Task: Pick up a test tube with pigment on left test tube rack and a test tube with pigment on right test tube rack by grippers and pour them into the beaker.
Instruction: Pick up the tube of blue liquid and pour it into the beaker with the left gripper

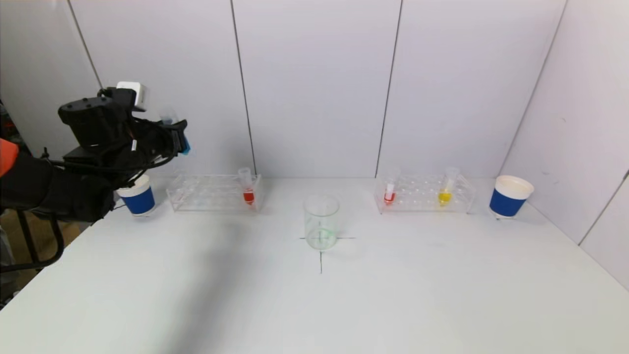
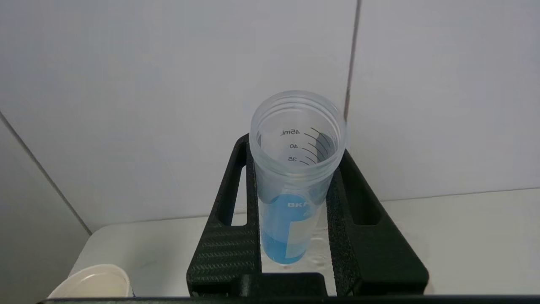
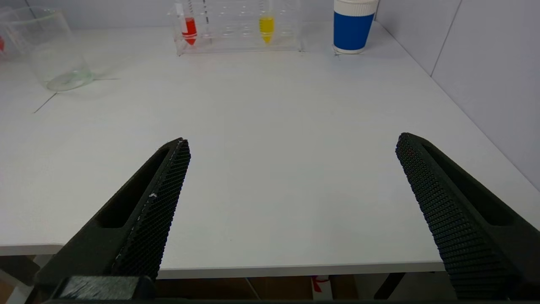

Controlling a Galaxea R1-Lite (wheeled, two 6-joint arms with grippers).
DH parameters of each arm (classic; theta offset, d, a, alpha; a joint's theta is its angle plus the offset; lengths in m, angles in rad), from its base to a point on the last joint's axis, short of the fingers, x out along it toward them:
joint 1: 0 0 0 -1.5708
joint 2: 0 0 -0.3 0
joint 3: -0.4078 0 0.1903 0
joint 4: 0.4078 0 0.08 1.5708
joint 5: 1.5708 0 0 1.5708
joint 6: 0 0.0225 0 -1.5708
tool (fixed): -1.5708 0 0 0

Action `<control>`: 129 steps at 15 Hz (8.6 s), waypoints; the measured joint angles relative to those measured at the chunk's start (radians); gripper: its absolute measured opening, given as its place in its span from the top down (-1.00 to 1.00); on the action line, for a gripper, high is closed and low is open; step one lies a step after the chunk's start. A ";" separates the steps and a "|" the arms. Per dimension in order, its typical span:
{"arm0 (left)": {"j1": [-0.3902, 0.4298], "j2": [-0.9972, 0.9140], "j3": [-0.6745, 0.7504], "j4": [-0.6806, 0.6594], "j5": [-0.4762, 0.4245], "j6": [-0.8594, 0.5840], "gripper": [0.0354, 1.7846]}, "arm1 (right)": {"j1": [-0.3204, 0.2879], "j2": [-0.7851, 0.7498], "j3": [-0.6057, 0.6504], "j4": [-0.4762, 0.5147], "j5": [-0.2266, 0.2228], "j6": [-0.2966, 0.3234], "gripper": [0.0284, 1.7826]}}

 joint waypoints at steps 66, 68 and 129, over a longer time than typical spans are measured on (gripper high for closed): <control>-0.364 0.341 -0.668 0.790 -0.649 1.395 0.51 | 0.000 0.000 0.000 0.000 0.000 0.000 -0.99; -0.361 0.343 -0.633 0.722 -0.651 1.410 0.51 | 0.000 0.000 0.000 0.000 0.000 0.000 -0.99; -0.357 0.379 -0.426 0.292 -0.664 1.805 0.51 | 0.000 0.000 0.000 0.000 0.000 0.000 -0.99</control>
